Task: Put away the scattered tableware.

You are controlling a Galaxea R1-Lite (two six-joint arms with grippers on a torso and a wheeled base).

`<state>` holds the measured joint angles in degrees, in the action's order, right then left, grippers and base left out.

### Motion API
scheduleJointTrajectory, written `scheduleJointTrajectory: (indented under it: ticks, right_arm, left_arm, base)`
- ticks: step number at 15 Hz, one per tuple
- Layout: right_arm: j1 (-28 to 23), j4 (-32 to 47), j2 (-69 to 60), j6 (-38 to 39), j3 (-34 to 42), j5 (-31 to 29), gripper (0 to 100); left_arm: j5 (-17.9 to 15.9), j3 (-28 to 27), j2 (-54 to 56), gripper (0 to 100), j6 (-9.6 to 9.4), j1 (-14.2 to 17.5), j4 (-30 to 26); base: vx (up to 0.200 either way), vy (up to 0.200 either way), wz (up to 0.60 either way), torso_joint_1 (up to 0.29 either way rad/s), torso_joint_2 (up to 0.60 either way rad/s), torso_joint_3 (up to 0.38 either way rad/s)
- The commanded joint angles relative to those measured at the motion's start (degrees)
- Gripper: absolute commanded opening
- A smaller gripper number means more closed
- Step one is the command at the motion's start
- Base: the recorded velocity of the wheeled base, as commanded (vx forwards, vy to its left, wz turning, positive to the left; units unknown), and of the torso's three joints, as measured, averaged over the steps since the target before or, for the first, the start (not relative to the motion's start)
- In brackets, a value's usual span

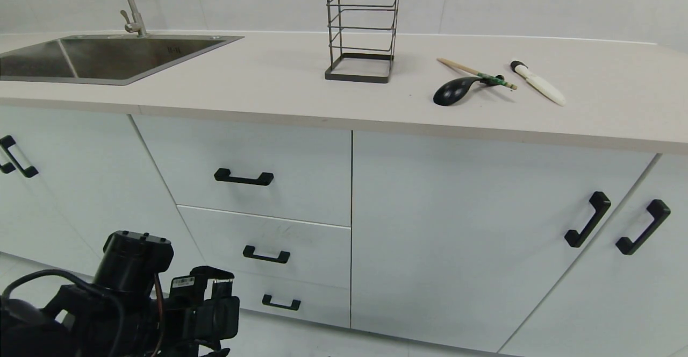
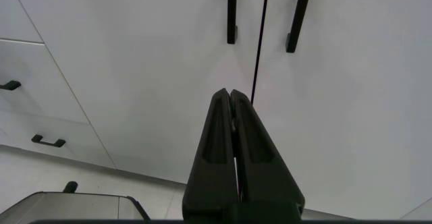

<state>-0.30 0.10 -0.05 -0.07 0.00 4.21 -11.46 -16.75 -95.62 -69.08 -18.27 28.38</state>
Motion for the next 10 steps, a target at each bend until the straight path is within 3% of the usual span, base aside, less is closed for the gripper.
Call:
scheduleJointTrajectory:
  ticks: [1, 7, 10]
  right_arm:
    - [0.0, 0.0, 0.0, 0.0, 0.0, 0.0, 0]
    - [0.0, 0.0, 0.0, 0.0, 0.0, 0.0, 0]
    - [0.0, 0.0, 0.0, 0.0, 0.0, 0.0, 0]
  left_arm:
    - [-0.1, 0.1, -3.3, 100, 0.00, 0.0, 0.5]
    - [-0.1, -3.1, -8.2, 100, 0.09, 0.3, 3.5]
    - [-0.2, -4.3, -11.5, 100, 0.88, 1.9, 4.9]
  base:
    - [0.000, 0.000, 0.00, 0.000, 0.00, 0.000]
    - [0.000, 0.000, 0.00, 0.000, 0.00, 0.000]
    - [0.000, 0.000, 0.00, 0.000, 0.00, 0.000]
